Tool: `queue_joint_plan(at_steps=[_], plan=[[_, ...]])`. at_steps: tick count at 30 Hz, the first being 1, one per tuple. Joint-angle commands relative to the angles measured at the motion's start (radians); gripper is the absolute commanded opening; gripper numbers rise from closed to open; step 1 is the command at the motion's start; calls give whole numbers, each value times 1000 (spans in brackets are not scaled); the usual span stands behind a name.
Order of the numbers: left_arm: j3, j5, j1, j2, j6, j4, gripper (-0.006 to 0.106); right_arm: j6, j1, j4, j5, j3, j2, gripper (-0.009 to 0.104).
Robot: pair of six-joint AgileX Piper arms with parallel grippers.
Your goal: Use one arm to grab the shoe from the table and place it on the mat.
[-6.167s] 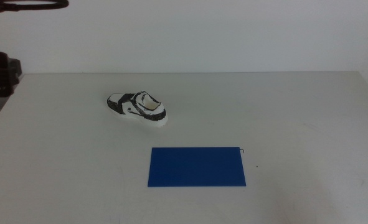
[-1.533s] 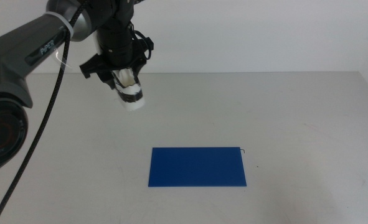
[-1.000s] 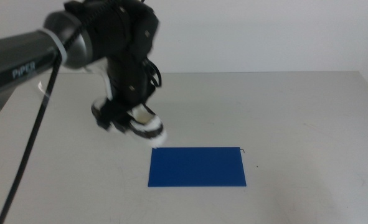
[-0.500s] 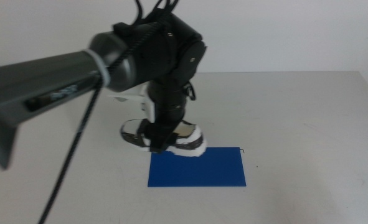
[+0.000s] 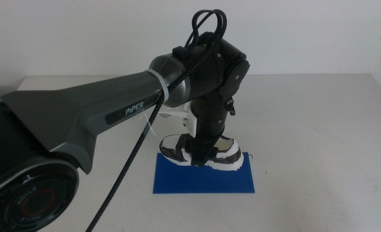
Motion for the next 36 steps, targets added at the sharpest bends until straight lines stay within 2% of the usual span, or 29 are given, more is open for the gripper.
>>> queue_joint_plan(at_steps=[1, 6, 10, 20, 36], plan=[[-32, 95, -5, -60, -23, 23, -1, -13, -5, -8, -79, -10, -21, 66], [-32, 95, -18, -42, -23, 3, -1, -13, -5, -8, -79, -10, -21, 66], [-32, 95, -38, -42, -23, 87, -1, -13, -5, -8, -79, -10, -21, 66], [-32, 95, -38, -17, -23, 42, -1, -13, -5, -8, -79, -10, -21, 66], [-32, 96, -37, 26, -23, 33, -1, -13, -5, -8, -79, -10, -21, 66]])
